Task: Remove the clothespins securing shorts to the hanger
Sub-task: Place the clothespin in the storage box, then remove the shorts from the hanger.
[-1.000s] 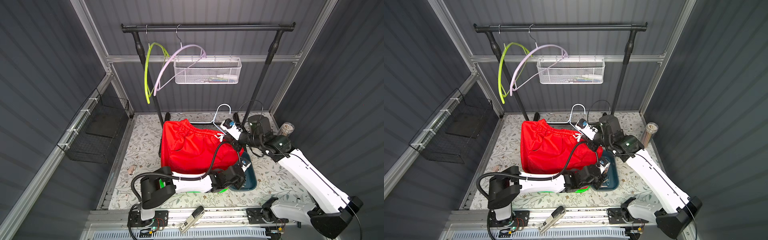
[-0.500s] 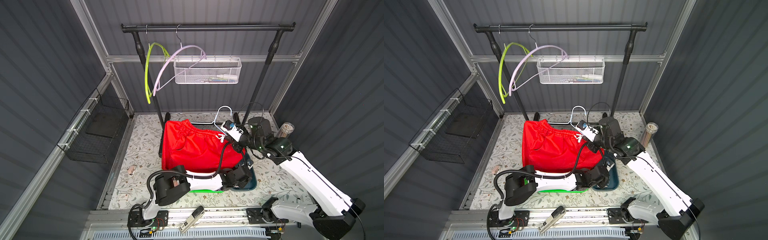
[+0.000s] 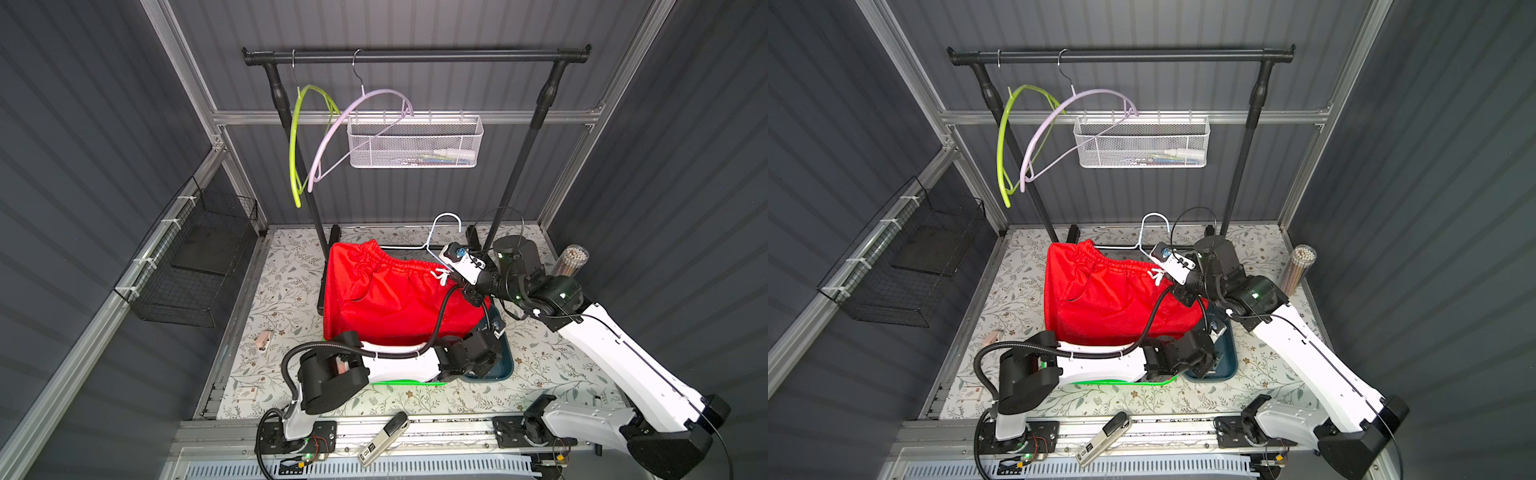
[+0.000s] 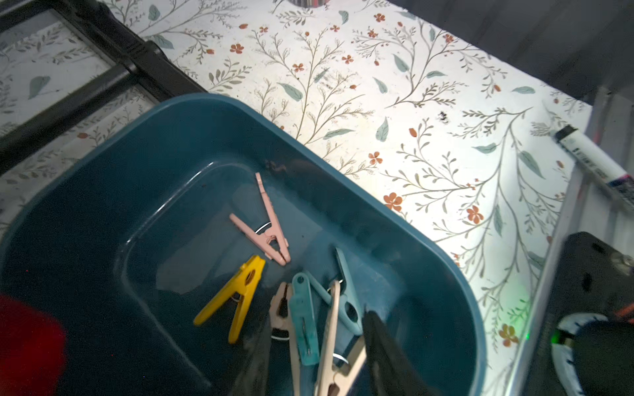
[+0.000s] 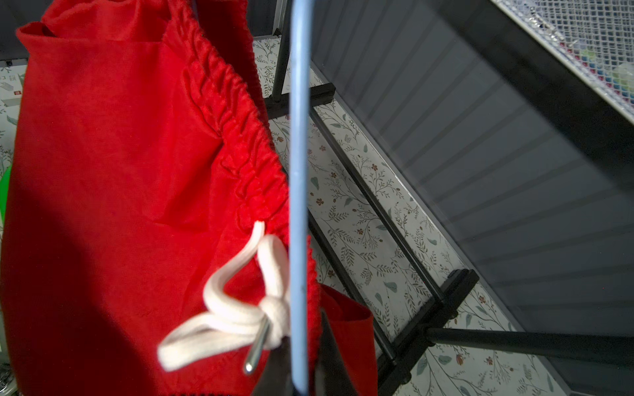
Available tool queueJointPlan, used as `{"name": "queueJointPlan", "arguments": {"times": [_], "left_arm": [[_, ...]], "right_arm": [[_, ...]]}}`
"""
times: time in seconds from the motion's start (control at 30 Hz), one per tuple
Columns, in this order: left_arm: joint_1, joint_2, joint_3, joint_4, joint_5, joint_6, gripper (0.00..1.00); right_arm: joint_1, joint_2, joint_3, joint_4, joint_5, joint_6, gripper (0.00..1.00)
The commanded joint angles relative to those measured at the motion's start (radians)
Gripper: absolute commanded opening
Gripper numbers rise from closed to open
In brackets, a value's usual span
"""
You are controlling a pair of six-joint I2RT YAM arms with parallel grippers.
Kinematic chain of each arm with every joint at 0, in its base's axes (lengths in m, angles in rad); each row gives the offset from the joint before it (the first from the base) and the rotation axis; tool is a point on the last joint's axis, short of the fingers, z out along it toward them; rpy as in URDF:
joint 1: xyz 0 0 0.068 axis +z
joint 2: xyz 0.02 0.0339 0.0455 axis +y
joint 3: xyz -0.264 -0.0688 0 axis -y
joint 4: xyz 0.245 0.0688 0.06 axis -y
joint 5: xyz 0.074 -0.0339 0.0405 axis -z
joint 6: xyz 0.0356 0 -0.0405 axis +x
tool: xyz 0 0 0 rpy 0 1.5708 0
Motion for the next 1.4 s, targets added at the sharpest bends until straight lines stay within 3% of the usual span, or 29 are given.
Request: {"name": "queueJointPlan", "arguments": {"times": [0.0, 0.17, 0.37, 0.6, 0.8, 0.93, 1.1, 1.2, 1.37], "left_arm": [[-0.012, -0.072, 0.026, -0.098, 0.013, 0.043, 0.54], [-0.013, -0.17, -0.037, -0.134, 0.07, 0.009, 0.53], [-0.016, -0.328, -0.11, -0.22, 0.046, -0.02, 0.54], [-0.017, -0.535, -0.205, -0.406, -0.065, -0.102, 0.58], [-0.016, -0.724, -0.234, -0.598, -0.22, -0.253, 0.59], [-0.015, -0.811, -0.17, -0.799, -0.399, -0.415, 0.59], [-0.015, -0.819, -0.035, -0.985, -0.558, -0.516, 0.59], [-0.016, -0.816, 0.035, -1.037, -0.646, -0.528, 0.6], [-0.016, -0.787, 0.214, -1.084, -0.679, -0.467, 0.61]], "right_arm": [[0.005, -0.021, 0.008, 0.05, 0.03, 0.005, 0.0], [0.006, -0.011, 0.022, 0.061, 0.047, 0.006, 0.0], [0.005, -0.011, 0.03, 0.082, 0.086, 0.012, 0.0], [0.005, -0.019, 0.04, 0.099, 0.085, 0.027, 0.0], [0.008, -0.023, 0.042, 0.08, 0.095, 0.041, 0.0], [0.024, -0.034, 0.039, 0.057, 0.108, 0.072, 0.0], [0.099, -0.037, 0.035, 0.005, 0.191, 0.095, 0.0], [0.146, -0.045, 0.0, -0.002, 0.246, 0.098, 0.0], [0.185, -0.102, -0.029, -0.035, 0.323, 0.132, 0.0]]}}
